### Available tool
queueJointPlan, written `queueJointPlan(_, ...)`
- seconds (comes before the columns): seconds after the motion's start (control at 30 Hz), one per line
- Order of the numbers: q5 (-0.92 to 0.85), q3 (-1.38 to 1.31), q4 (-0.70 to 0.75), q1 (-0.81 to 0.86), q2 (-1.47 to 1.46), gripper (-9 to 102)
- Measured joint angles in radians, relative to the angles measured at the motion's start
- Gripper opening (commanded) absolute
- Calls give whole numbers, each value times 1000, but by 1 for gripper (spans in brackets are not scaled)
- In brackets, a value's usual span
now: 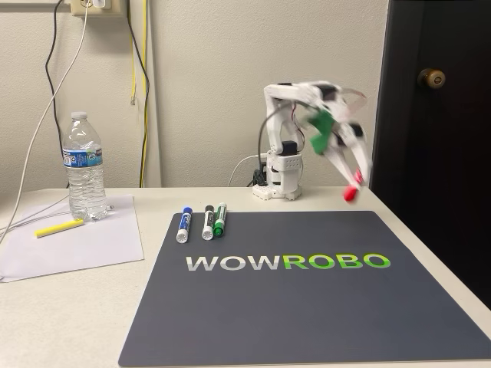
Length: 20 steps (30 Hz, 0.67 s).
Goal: Pick up the red marker.
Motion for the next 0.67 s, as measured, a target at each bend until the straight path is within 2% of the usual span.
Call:
queueJointPlan(0.27,270,63,-26,301,210,10)
queueJointPlan(0.57,270,359,-166,382,515,10)
queueJointPlan(0.67,259,382,-181,396,555,10)
